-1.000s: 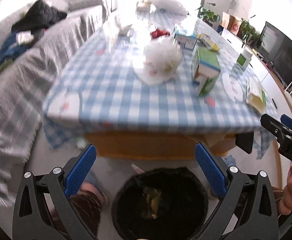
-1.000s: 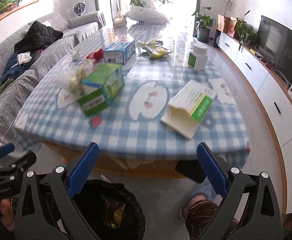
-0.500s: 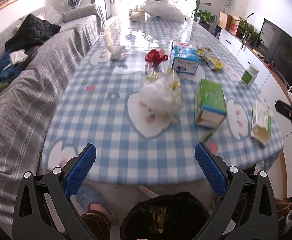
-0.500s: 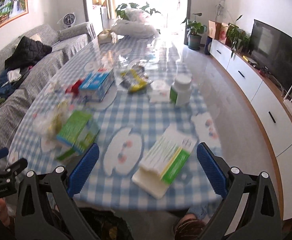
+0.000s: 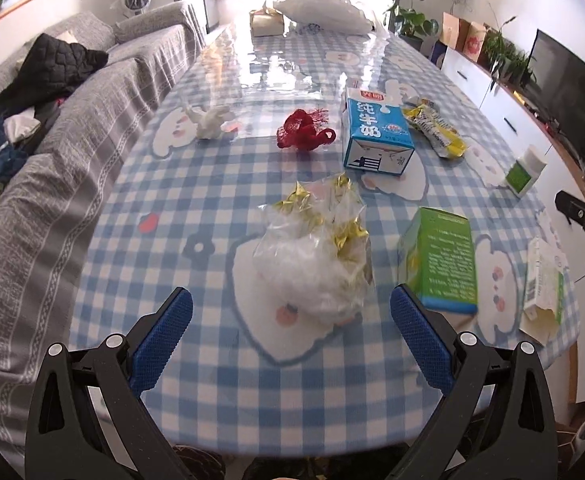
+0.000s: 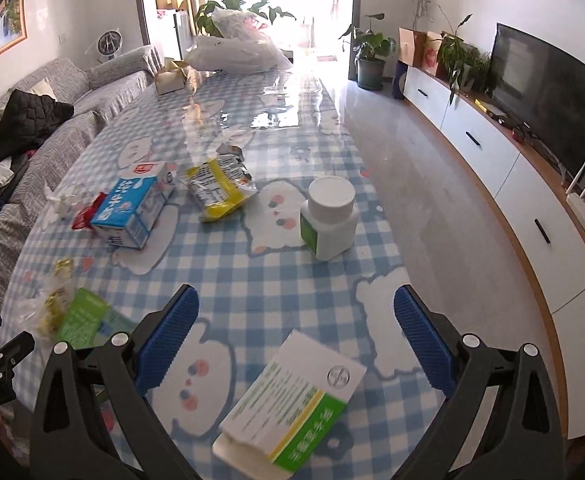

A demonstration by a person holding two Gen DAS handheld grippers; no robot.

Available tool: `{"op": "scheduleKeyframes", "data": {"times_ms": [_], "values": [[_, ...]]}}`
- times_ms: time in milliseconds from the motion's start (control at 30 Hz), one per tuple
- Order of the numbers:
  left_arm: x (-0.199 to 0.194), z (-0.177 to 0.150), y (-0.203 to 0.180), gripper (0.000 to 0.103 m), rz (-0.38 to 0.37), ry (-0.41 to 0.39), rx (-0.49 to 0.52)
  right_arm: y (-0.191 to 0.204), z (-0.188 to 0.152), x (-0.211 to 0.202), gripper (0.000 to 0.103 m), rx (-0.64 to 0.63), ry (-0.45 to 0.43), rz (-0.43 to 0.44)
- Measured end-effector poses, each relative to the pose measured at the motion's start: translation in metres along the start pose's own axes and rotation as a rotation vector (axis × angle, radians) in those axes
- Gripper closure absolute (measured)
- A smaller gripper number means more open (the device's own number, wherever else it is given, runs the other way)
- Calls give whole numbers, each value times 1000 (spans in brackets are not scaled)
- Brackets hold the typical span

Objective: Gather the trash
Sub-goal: 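Reach the left tool to the plastic bag of gold wrappers while the right tool reaches the white pill bottle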

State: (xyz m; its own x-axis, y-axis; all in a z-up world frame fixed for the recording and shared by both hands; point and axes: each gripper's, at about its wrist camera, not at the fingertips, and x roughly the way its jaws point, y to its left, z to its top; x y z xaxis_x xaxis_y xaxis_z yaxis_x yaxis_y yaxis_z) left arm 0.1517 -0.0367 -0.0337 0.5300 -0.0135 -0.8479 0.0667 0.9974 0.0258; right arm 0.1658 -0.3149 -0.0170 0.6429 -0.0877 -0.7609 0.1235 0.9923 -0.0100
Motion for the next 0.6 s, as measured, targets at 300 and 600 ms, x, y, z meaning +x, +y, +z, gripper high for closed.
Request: {"op": "scheduleKeyframes", "data": {"times_ms": [300, 600], "values": [[18, 24, -1, 6, -6, 29, -19, -6, 15, 22, 9, -13, 0, -30], [40, 36, -4, 6, -10, 86, -18, -15, 30, 41, 9, 3, -1, -16]]}}
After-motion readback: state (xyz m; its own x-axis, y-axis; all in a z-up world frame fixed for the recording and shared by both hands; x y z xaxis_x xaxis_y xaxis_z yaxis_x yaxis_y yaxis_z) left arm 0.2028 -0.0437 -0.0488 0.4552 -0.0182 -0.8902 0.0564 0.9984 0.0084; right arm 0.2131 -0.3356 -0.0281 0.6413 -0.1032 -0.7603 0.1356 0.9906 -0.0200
